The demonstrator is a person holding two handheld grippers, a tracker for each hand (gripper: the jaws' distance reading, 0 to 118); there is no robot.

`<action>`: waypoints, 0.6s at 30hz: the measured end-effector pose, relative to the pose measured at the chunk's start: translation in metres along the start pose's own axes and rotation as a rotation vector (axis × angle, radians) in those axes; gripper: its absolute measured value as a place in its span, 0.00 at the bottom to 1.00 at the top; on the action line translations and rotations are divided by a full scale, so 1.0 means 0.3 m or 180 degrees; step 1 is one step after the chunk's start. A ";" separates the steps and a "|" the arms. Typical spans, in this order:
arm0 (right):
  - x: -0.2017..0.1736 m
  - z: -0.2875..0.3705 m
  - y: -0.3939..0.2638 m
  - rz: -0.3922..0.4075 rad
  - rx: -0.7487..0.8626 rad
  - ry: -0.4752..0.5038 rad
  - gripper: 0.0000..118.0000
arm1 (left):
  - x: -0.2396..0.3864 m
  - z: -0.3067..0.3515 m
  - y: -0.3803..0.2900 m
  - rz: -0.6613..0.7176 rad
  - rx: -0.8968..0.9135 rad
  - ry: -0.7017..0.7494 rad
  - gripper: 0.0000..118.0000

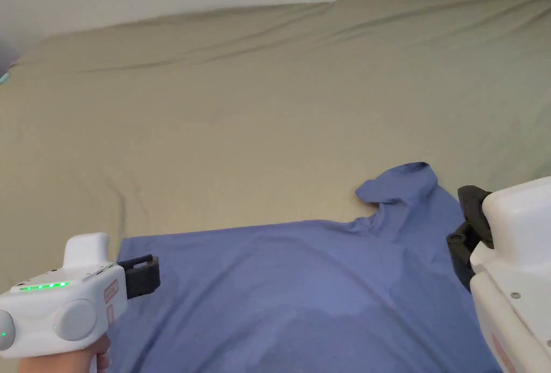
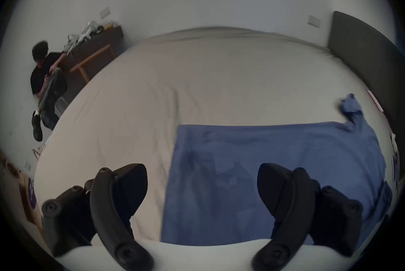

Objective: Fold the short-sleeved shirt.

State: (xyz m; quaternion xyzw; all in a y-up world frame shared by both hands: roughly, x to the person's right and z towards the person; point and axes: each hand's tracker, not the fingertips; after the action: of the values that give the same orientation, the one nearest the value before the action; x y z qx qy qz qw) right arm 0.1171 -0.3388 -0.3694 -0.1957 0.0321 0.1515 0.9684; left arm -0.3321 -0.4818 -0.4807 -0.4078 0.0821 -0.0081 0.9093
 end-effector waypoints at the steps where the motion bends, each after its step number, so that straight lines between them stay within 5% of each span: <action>1: 0.010 -0.014 -0.010 0.0003 -0.0045 -0.0021 0.02 | -0.024 -0.046 0.020 -0.0005 0.0012 -0.0002 0.87; 10: 0.059 -0.091 -0.045 -0.0130 -0.0336 -0.0102 0.02 | -0.052 -0.345 0.140 -0.0126 -0.0413 0.0024 0.85; 13: 0.062 -0.097 -0.048 -0.0050 -0.0391 -0.0113 0.02 | -0.012 -0.322 0.117 -0.0191 -0.0370 -0.0081 0.68; 14: 0.068 -0.100 -0.047 -0.0053 -0.0410 -0.0099 0.02 | -0.008 -0.304 0.132 -0.0152 -0.0404 -0.0116 0.55; 16: 0.077 -0.107 -0.049 -0.0080 -0.0441 -0.0061 0.02 | 0.000 -0.307 0.129 -0.0324 -0.0302 -0.0119 0.00; 18: 0.092 -0.125 -0.044 -0.0062 -0.0478 -0.0029 0.02 | 0.038 -0.263 0.129 -0.0707 -0.0276 -0.0107 0.00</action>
State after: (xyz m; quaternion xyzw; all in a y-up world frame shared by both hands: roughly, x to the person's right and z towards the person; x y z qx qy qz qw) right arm 0.1473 -0.3573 -0.4025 -0.2673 0.0143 0.1450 0.9525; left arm -0.3352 -0.5152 -0.5626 -0.4533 0.0215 -0.0984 0.8856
